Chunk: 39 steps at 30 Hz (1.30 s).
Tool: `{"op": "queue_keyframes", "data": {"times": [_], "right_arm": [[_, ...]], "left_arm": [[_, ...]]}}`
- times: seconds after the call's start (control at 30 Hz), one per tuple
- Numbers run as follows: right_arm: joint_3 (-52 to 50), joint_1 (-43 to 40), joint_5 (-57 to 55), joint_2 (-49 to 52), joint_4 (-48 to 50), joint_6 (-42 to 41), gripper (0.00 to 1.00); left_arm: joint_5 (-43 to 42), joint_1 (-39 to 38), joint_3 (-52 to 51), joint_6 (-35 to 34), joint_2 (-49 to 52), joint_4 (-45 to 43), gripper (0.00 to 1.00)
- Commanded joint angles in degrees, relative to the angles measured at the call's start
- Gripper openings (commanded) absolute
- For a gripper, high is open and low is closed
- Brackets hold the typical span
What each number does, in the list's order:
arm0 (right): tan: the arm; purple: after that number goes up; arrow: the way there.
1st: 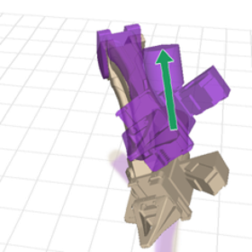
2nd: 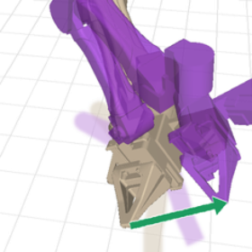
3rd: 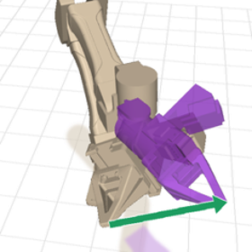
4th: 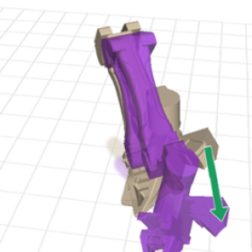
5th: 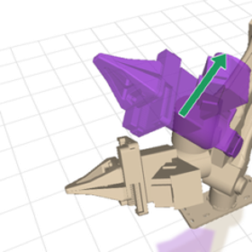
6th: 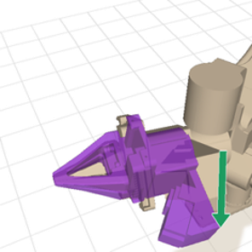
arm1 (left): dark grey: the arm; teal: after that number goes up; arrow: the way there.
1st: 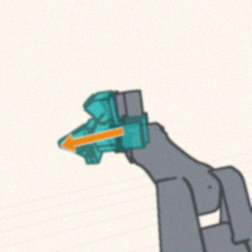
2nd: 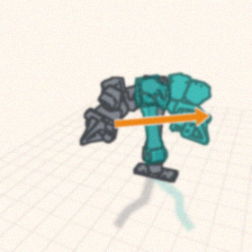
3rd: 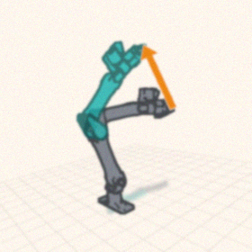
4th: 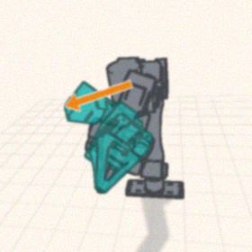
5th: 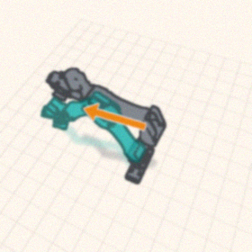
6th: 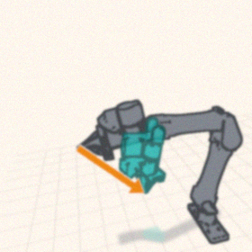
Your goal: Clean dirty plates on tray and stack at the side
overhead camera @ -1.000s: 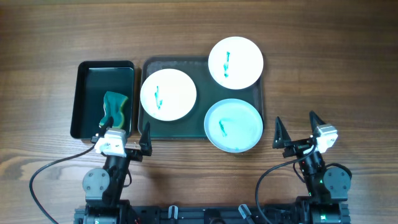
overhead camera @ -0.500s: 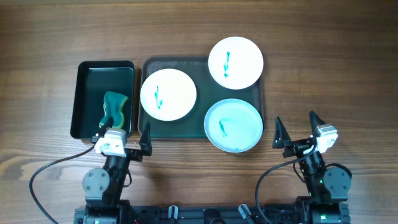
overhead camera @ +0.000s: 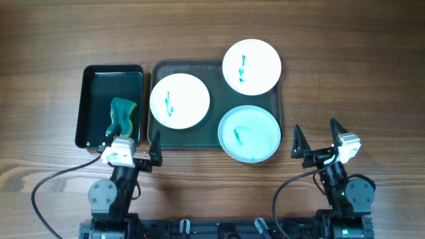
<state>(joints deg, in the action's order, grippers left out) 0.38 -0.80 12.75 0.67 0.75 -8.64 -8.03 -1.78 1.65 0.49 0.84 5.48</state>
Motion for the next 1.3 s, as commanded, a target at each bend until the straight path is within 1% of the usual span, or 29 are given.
{"op": "queue_keyframes", "data": {"times": [0.0, 0.4, 0.5, 0.67, 0.73, 0.87, 0.97, 1.0, 1.03, 1.07, 1.1, 1.13, 1.2, 1.23, 1.27], "right_arm": [[-0.1, 0.0, -0.7, -0.2, 0.2, 1.0, 1.00], [-0.1, 0.0, -1.1, -0.2, 0.2, 0.9, 1.00], [-0.1, 0.0, -1.0, -0.2, 0.2, -0.5, 1.00], [-0.1, 0.0, -0.2, 0.0, 0.2, -0.5, 1.00], [0.2, 0.0, 2.4, 1.5, 0.1, -0.5, 1.00], [3.5, 0.0, 6.6, 6.5, -0.2, -0.3, 1.00], [9.1, 0.0, 10.6, 13.5, -0.5, -0.3, 1.00], [12.3, 0.0, 12.2, 17.5, -1.2, -0.3, 1.00], [18.2, 0.0, 14.8, 24.2, -3.4, -0.3, 1.00], [21.4, 0.0, 15.9, 27.5, -5.4, -0.2, 1.00], [25.3, 0.0, 16.6, 31.4, -8.6, 0.5, 1.00], [31.0, 0.0, 17.6, 36.7, -14.3, 3.3, 1.00], [40.3, 0.0, 17.8, 44.9, -24.0, 6.3, 1.00], [47.0, 0.0, 17.8, 50.7, -30.8, 7.2, 1.00], [50.3, 0.0, 17.8, 53.5, -34.2, 7.3, 1.00]], "left_arm": [[-0.2, 0.1, -0.6, -1.0, -0.5, -0.4, 1.00], [-0.3, 0.1, -0.6, -1.0, -0.5, -0.4, 1.00], [-0.2, 0.1, -0.6, -1.0, -0.5, -0.4, 1.00], [-0.3, 0.1, -0.6, -1.2, -0.5, -0.4, 1.00], [3.3, 0.1, -0.6, -6.0, -0.5, -0.2, 1.00], [3.6, 0.1, 1.4, -7.6, 0.0, 0.6, 1.00], [3.6, 0.1, 7.2, -7.6, 3.9, 4.6, 1.00], [3.6, 0.1, 10.4, -7.3, 6.6, 6.3, 1.00], [3.6, 0.1, 16.8, -7.3, 12.8, 9.6, 1.00], [3.6, 0.1, 19.8, -7.1, 15.8, 11.3, 1.00], [3.6, 0.1, 23.9, -7.0, 19.8, 13.7, 1.00], [3.6, 0.1, 28.9, -7.0, 24.5, 17.0, 1.00], [3.6, 0.1, 39.0, -7.0, 34.0, 24.7, 1.00], [3.6, 0.1, 47.5, -7.0, 41.9, 31.6, 1.00], [3.5, 0.1, 51.6, -7.0, 45.8, 34.9, 1.00]]}}
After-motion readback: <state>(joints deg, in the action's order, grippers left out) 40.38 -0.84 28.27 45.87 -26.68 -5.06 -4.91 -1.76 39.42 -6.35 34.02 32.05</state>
